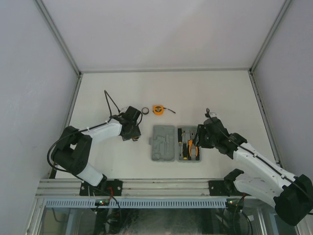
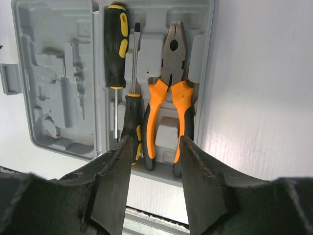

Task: Sort the tools into containers
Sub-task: Pick up the wrench from the center of the board.

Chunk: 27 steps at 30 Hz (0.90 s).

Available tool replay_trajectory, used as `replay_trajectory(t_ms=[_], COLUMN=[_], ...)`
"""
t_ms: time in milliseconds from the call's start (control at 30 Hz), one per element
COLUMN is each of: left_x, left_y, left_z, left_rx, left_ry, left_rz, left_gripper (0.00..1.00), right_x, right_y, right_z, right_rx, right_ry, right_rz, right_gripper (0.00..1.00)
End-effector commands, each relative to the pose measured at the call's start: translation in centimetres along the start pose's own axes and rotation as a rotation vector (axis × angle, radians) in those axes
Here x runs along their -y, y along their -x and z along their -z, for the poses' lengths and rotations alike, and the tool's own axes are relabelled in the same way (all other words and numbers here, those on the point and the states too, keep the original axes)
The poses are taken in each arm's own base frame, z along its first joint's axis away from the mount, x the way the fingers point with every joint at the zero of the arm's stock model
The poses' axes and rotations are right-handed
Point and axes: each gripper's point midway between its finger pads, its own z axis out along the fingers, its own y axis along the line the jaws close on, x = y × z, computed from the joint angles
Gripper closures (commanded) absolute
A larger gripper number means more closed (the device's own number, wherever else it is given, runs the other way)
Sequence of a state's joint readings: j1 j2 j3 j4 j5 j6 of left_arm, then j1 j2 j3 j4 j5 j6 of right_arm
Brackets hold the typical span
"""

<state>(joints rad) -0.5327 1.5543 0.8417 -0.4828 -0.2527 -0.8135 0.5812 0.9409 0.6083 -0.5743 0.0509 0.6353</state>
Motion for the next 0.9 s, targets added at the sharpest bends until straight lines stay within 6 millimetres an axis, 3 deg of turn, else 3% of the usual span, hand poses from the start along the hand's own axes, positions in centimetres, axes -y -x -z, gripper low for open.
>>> replay_trajectory(t_ms=[0,633,867], left_x=[0.8,1.3,1.3], left_y=[1.5,3.3,3.1], left_z=[0.2,1.4,1.1], left_rx=[0.041,0.111,0.104], left_ry=[0.015,0.0,0.008], left_rz=[0.036,0.083,0.107], left_gripper=[0.45,0.45,0.45], right_x=[-0.5,-0.2,-0.2], right_y=[0.9,0.4,0.3], right_z=[-0.1,-0.6,-0.7], right_rx=[0.033,0.016,0.009], right_ry=[0.022,0.023,0.024], right_rz=[0.005,0.006,0.009], right_gripper=[0.57,0.57,0.57])
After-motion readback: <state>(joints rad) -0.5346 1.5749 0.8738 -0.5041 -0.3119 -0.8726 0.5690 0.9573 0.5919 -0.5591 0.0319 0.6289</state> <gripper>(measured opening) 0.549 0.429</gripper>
